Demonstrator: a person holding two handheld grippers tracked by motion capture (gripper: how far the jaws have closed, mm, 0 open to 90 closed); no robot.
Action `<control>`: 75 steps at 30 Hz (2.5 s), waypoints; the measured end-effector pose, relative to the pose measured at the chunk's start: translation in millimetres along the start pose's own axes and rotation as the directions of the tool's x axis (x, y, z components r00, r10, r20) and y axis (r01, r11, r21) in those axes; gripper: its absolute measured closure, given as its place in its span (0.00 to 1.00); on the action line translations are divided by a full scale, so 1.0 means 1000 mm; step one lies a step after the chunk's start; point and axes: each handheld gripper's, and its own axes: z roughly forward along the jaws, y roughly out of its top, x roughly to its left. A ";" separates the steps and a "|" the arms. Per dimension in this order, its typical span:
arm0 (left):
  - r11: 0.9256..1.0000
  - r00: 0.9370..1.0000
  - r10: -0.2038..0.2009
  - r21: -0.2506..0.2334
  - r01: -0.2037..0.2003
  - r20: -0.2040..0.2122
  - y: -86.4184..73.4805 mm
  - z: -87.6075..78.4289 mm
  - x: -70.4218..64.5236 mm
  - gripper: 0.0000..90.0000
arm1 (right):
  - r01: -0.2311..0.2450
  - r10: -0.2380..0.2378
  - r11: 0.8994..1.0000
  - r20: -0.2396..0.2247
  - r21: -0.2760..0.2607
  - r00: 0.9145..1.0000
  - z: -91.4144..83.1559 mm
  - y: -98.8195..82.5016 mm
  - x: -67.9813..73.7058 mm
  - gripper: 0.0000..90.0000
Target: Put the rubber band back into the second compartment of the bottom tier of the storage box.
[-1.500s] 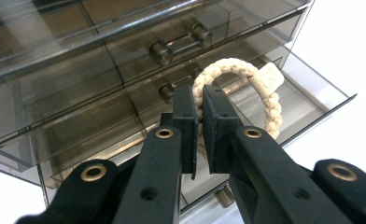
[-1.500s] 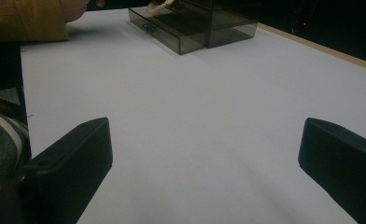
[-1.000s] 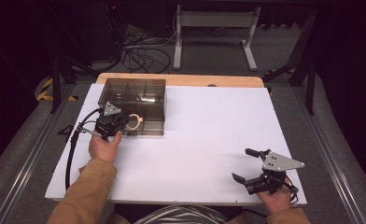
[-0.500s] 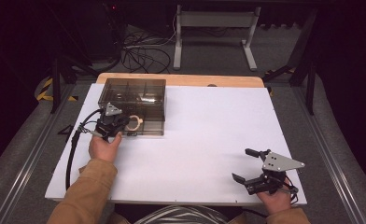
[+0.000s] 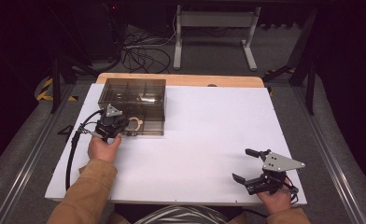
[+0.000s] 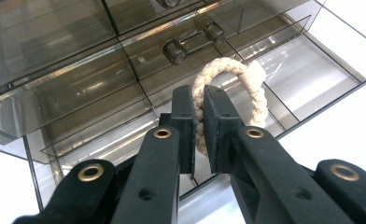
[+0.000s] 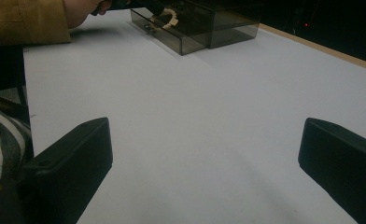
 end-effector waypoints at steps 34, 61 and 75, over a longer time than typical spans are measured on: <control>0.999 1.000 -0.006 -0.036 0.007 0.029 0.001 -0.017 -0.005 0.73 | 0.003 -0.003 1.000 -0.005 -0.001 1.000 0.000 0.000 0.000 0.04; 0.976 0.984 0.019 -0.217 0.020 0.177 0.003 -0.089 -0.026 0.40 | -0.001 0.000 1.000 -0.009 -0.005 1.000 0.001 0.000 0.000 0.04; 0.945 0.964 0.075 -0.326 0.013 0.254 -0.017 -0.109 -0.037 0.21 | -0.003 0.003 1.000 -0.012 -0.004 1.000 0.001 0.000 0.001 0.04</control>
